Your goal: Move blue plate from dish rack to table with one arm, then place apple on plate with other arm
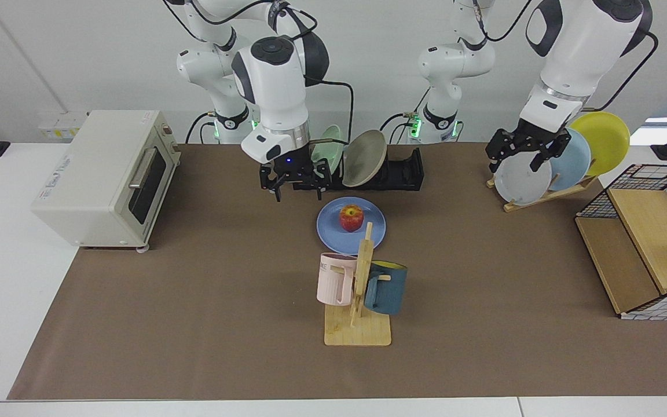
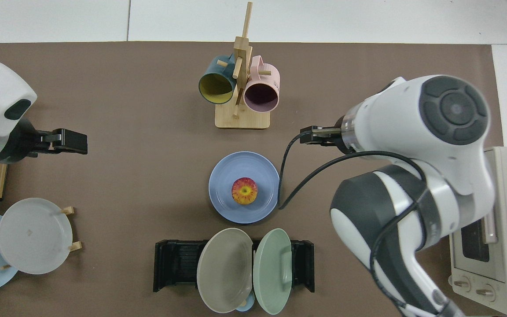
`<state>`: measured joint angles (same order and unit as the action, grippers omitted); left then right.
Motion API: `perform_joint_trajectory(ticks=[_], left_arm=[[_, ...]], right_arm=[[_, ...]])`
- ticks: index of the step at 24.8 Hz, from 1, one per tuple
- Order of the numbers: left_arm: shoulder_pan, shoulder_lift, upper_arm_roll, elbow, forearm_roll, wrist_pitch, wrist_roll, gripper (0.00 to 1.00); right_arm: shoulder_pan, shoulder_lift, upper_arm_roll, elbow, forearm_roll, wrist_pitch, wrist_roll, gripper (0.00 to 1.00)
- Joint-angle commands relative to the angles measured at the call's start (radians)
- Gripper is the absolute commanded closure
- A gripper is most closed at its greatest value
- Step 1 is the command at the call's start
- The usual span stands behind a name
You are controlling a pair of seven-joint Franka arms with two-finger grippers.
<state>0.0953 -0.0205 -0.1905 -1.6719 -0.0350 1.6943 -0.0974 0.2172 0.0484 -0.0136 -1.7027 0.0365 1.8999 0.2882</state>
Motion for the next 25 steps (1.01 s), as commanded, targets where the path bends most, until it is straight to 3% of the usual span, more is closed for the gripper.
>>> perform_joint_trajectory(ticks=[1,11,25], left_arm=[[-0.005,-0.007,0.008,-0.017,-0.014,0.021,0.013,0.00],[-0.006,-0.006,0.008,-0.017,-0.014,0.021,0.013,0.00],[-0.008,-0.006,0.008,-0.015,-0.014,0.021,0.012,0.00]], right_arm=[[-0.091,-0.047,0.014,-0.022,0.025,-0.025,-0.107,0.00],[-0.190,-0.056,0.012,-0.017,0.003,-0.042,-0.207,0.00],[-0.187,-0.053,0.014,-0.015,-0.007,-0.064,-0.199,0.00]])
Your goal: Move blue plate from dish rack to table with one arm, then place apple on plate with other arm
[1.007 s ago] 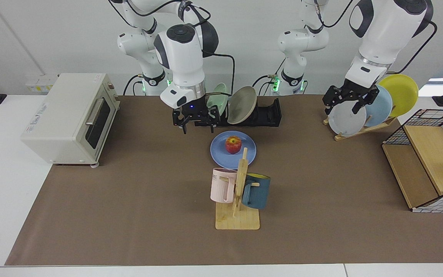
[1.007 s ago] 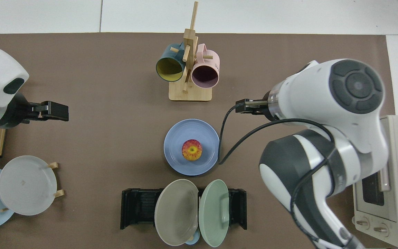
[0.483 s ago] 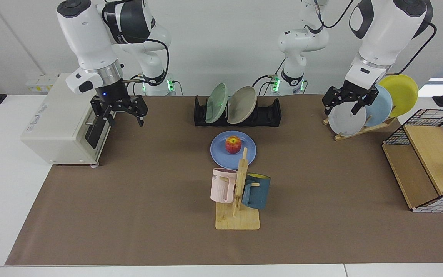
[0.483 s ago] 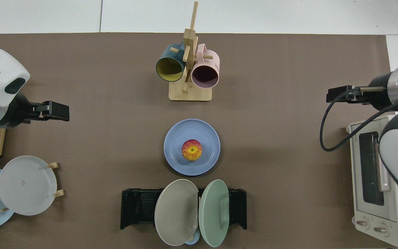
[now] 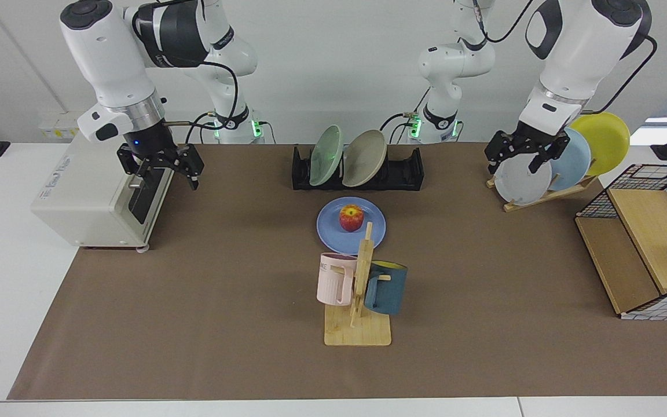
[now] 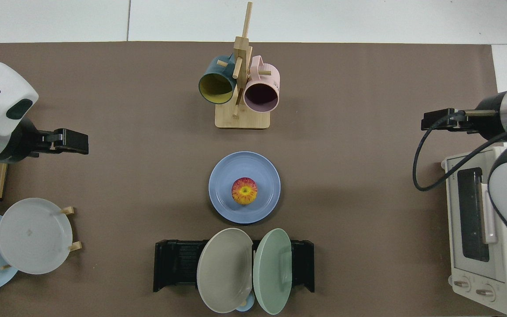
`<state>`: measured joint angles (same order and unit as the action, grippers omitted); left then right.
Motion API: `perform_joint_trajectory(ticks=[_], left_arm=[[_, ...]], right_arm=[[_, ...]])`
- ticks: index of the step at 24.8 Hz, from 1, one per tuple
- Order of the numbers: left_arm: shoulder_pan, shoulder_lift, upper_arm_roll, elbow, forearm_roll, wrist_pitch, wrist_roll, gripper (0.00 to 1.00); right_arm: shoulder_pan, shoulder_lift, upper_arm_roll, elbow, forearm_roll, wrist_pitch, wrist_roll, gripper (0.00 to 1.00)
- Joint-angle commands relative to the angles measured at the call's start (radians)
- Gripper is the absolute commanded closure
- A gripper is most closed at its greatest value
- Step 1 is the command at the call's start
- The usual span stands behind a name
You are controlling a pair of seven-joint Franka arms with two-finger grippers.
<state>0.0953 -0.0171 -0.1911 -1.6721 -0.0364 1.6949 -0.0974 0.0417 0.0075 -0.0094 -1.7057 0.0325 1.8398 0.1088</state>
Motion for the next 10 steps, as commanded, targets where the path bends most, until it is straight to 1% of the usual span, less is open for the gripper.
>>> perform_joint_trajectory(ticks=[1,4,10], left_arm=[[-0.008,-0.009,0.009,-0.017,-0.011,0.020,0.011,0.00],[-0.008,-0.009,0.009,-0.015,-0.013,0.020,0.011,0.00],[-0.008,-0.009,0.009,-0.017,-0.013,0.020,0.011,0.00]], right_arm=[[-0.013,-0.012,0.009,-0.012,0.000,-0.005,-0.020,0.00],[-0.020,-0.003,0.009,-0.014,0.009,-0.011,-0.020,0.00],[-0.026,-0.004,0.009,-0.017,0.004,-0.019,-0.014,0.00]])
